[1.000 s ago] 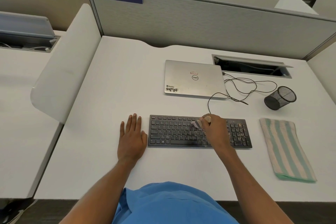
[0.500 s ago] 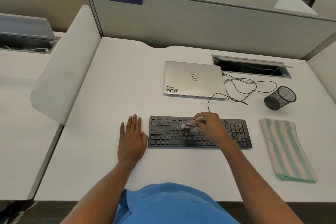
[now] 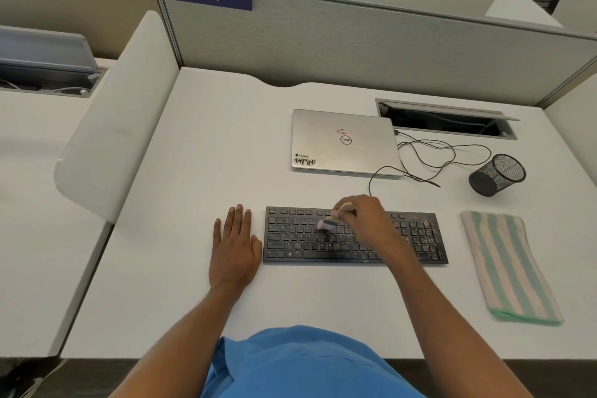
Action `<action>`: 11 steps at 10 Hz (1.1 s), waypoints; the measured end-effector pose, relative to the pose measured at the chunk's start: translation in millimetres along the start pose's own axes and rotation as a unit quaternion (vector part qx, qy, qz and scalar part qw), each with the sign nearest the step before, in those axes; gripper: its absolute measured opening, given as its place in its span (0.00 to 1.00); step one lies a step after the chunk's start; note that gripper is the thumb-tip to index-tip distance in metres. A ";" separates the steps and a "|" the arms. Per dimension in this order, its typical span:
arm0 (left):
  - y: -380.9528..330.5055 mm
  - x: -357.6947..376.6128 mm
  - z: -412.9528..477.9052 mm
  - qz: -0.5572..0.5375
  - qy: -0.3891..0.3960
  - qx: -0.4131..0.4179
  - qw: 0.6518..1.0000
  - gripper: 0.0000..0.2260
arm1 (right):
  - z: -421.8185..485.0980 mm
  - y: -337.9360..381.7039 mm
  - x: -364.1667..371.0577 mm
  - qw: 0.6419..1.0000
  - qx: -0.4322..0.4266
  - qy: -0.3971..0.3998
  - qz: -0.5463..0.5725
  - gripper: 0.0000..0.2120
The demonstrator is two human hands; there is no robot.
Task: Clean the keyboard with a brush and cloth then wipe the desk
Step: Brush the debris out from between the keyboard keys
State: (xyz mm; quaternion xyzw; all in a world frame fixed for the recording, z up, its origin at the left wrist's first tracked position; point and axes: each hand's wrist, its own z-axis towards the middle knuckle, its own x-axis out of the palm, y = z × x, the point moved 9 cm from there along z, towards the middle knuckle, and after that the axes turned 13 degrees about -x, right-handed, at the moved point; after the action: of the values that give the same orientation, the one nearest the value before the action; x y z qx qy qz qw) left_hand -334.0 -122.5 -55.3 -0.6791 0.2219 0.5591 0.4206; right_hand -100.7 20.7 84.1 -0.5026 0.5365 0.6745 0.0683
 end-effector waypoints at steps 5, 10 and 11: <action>0.6 0.4 0.2 -0.001 -0.004 0.001 1.000 0.30 | -27.4 -6.3 -30.0 0.984 0.041 -0.168 -0.042 0.14; 0.8 0.6 0.6 -0.001 -0.006 0.002 1.000 0.30 | -34.6 -1.4 -24.1 0.983 0.055 -0.174 -0.034 0.17; 0.6 1.1 0.1 -0.003 -0.005 0.002 1.000 0.30 | -37.9 -11.8 -14.3 0.988 0.077 -0.132 -0.035 0.17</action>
State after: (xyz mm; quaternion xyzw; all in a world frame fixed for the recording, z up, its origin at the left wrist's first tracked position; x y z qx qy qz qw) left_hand -334.3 -122.5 -56.5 -0.6766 0.2187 0.5605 0.4244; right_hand -63.4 2.0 90.3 -0.4210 0.5552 0.6888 0.2001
